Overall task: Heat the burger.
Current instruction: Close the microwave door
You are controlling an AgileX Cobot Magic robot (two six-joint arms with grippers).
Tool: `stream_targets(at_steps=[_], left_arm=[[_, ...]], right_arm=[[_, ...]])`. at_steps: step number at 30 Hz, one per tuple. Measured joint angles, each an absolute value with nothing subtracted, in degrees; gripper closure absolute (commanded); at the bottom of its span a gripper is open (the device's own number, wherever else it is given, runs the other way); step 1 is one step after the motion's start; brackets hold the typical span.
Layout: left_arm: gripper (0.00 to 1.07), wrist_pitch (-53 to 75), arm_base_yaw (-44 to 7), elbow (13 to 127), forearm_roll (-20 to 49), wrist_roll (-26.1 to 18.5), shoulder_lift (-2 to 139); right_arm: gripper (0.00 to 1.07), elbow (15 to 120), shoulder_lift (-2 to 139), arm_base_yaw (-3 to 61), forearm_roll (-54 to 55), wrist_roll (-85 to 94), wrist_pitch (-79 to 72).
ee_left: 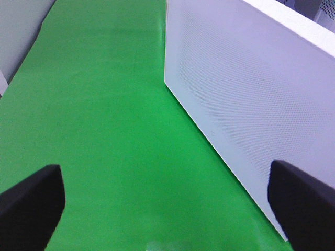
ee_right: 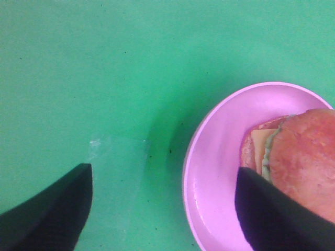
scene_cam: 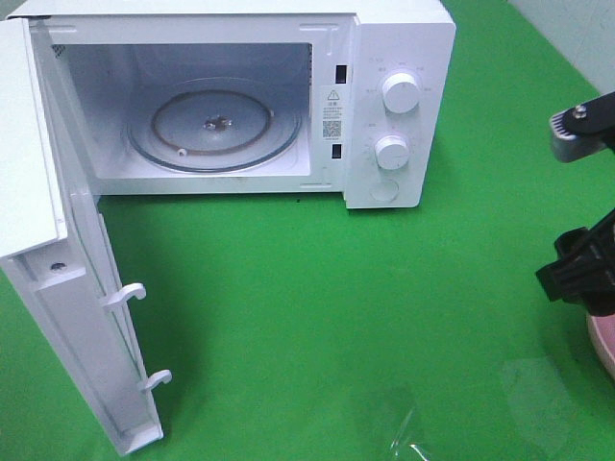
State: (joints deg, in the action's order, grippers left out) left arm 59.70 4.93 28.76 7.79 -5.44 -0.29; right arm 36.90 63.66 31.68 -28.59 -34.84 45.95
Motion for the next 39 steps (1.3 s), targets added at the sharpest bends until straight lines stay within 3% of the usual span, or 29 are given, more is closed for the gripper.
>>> stream_targets(at_steps=[23, 39], left_arm=[[0.09, 59.7, 4.93, 28.76, 7.79, -5.44, -0.29], [0.09, 59.7, 4.93, 28.76, 7.79, -5.44, -0.29]], right_arm=[[0.31, 36.84, 26.81, 31.68, -15.7, -21.2, 62.85], [0.31, 32.03, 12.78, 31.57, -15.24, -20.0, 68.07]])
